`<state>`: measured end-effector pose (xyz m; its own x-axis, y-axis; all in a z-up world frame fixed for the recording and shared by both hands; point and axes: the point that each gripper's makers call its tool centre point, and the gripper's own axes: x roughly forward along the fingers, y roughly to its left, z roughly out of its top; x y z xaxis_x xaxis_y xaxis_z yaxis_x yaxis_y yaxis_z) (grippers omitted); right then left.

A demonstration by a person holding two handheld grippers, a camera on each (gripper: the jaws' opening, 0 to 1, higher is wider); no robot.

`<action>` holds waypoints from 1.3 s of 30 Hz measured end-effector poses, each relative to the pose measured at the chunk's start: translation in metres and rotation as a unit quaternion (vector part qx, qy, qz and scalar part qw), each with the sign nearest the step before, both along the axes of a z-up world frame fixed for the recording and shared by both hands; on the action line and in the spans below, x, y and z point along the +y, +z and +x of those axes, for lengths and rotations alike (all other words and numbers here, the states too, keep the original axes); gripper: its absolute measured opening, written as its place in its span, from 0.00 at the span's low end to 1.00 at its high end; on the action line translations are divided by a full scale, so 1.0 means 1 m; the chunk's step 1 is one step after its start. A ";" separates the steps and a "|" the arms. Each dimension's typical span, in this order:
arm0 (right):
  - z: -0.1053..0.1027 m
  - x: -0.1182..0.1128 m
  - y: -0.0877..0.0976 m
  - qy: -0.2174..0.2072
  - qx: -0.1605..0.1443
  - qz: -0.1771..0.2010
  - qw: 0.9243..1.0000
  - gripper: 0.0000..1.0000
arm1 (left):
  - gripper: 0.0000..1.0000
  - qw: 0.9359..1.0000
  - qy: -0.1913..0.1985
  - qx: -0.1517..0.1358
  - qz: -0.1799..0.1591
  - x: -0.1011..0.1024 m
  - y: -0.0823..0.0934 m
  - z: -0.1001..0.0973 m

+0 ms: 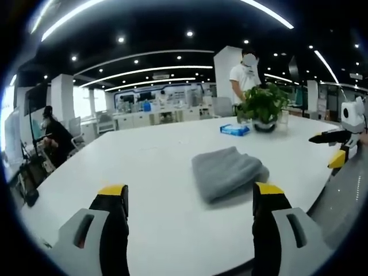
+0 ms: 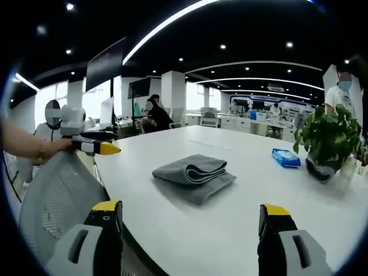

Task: Open the folded towel by lifting each exposed corner and separating the folded layers until the towel lies flat within the target outline without major curled edges

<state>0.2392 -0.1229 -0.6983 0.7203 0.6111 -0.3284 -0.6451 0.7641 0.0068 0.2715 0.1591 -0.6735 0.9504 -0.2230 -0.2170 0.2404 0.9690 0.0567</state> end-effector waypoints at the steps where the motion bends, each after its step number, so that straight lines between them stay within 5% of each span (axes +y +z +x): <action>1: 0.000 0.000 0.000 0.000 0.000 0.000 1.000 1.00 | 0.89 1.000 0.000 0.000 0.000 -0.001 0.000 0.000; 39: -0.001 0.001 0.001 0.003 0.002 0.007 1.000 1.00 | 0.87 1.000 0.002 0.007 0.012 0.001 -0.003 0.000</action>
